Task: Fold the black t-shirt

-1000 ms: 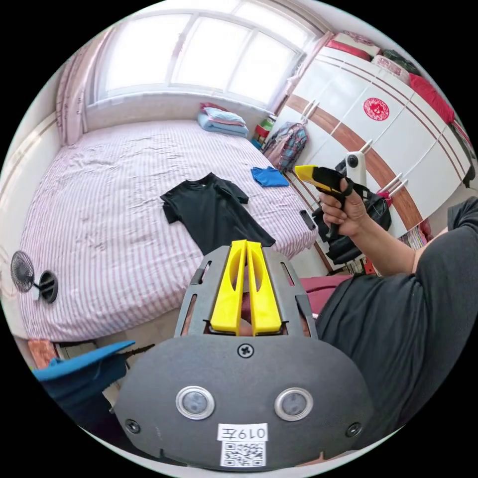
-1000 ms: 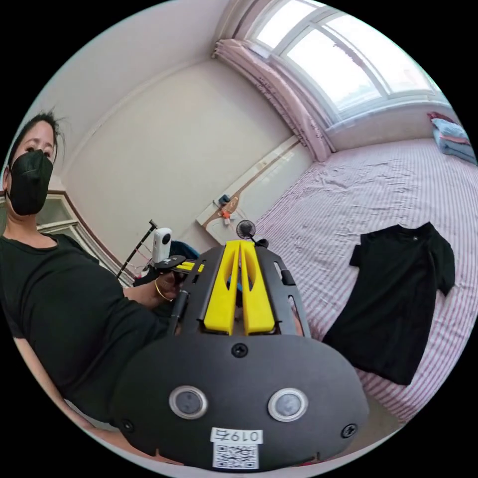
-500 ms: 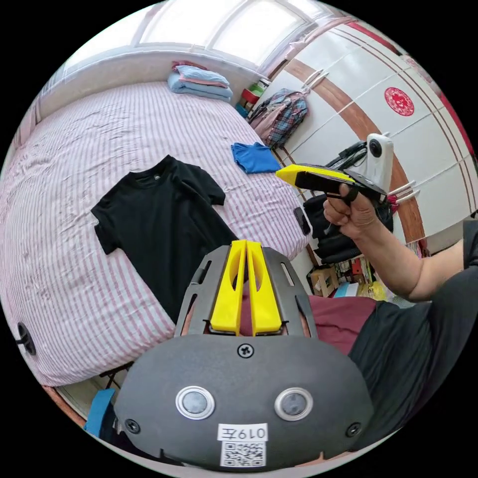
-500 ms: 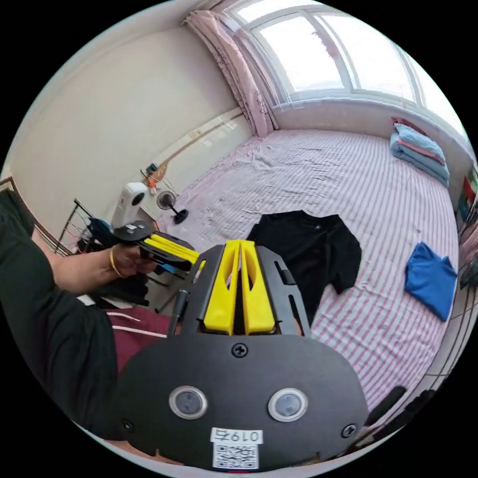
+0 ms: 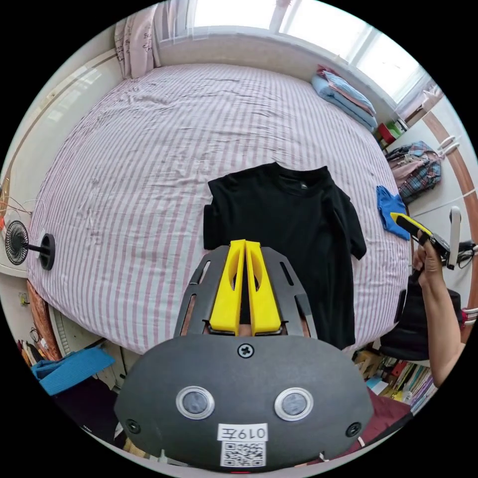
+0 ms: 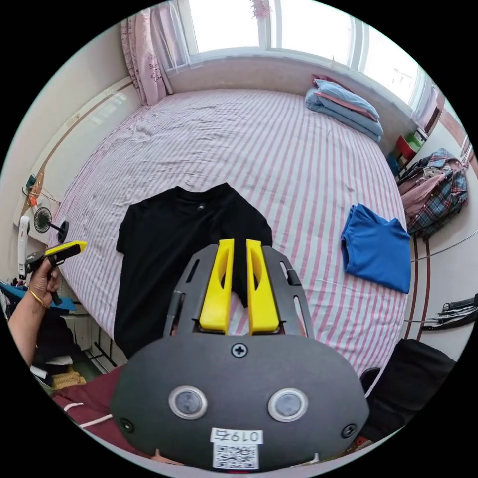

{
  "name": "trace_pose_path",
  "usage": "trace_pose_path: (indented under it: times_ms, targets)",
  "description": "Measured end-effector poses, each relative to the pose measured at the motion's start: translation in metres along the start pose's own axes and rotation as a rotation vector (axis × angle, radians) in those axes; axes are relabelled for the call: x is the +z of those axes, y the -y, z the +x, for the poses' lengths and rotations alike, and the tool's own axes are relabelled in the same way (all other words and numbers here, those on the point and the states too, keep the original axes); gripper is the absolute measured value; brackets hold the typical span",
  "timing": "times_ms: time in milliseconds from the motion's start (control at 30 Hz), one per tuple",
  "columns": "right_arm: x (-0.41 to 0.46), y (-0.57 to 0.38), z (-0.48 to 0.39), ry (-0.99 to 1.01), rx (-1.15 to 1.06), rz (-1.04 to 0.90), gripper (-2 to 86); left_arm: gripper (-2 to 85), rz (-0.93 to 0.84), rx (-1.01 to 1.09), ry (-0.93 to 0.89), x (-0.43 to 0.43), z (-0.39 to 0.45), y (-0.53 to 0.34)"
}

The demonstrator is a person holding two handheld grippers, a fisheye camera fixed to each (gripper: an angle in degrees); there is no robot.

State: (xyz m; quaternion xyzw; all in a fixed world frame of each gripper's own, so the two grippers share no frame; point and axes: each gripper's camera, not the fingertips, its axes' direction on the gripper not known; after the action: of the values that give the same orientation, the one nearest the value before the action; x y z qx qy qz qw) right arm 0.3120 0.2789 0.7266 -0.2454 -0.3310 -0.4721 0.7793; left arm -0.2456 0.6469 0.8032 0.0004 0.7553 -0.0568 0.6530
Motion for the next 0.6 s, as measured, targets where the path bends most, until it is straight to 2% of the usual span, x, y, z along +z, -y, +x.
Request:
trace_pose_path:
  times_ms: [300,400,500,600]
  targets:
    - [0.1,0.075,0.056,0.097,0.081,-0.164,8.1,1.9,0.024,-0.066,0.0,0.08,-0.114,0.091]
    - [0.118,0.112,0.06,0.123,0.061,-0.16,8.7,3.7,0.06,-0.08,-0.058,0.09,-0.141,0.115]
    - [0.134,0.158,0.061,0.109,-0.003,-0.161,9.1,8.2,0.09,-0.046,-0.095,0.099,-0.163,0.148]
    - [0.152,0.199,0.064,0.154,-0.055,-0.192,9.1,13.0,0.022,-0.027,-0.125,0.121,-0.187,0.188]
